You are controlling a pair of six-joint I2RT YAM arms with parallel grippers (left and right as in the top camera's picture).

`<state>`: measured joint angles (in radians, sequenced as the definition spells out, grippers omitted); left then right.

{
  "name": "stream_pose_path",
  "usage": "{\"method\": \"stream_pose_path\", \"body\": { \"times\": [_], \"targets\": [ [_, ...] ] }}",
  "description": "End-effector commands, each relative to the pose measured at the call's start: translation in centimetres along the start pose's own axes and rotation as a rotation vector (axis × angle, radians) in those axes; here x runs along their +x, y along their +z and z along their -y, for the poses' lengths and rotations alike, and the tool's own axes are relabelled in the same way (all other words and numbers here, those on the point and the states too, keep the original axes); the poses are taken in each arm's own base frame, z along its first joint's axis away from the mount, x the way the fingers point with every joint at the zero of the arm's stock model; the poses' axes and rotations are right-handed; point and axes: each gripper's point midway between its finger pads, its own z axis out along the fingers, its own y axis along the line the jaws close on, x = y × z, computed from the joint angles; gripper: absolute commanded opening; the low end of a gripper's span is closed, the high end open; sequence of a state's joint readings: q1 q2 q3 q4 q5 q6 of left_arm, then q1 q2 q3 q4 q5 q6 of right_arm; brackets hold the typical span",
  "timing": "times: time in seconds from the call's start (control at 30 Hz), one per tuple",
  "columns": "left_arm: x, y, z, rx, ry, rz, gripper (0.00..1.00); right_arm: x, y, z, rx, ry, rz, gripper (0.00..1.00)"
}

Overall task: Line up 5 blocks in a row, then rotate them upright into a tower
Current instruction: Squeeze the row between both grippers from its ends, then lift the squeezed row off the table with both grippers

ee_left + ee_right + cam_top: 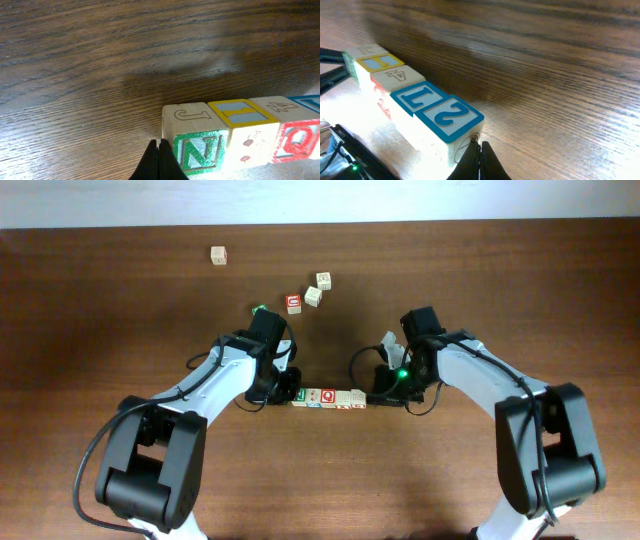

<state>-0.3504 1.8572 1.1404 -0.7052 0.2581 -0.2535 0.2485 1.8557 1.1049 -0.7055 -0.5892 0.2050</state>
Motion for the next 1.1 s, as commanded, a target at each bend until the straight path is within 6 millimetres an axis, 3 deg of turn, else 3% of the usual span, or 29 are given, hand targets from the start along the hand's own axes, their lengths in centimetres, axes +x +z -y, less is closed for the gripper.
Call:
{"method": "stream_pose_path", "body": {
  "times": [0.0, 0.33, 1.07],
  "targets": [
    [0.5, 0.4, 0.8, 0.047, 0.018, -0.022, 0.00, -0.1, -1.0, -3.2, -0.083, -0.074, 0.020, 0.05],
    [0.5, 0.4, 0.8, 0.047, 0.018, -0.023, 0.00, -0.4, -0.9, -6.2, -0.097, -0.135, 0.022, 0.05],
    [0.5, 0.4, 0.8, 0.049, 0.021, -0.023, 0.00, -0.9, -0.8, -10.5, -0.060, -0.112, 0.038, 0.05]
  ]
}}
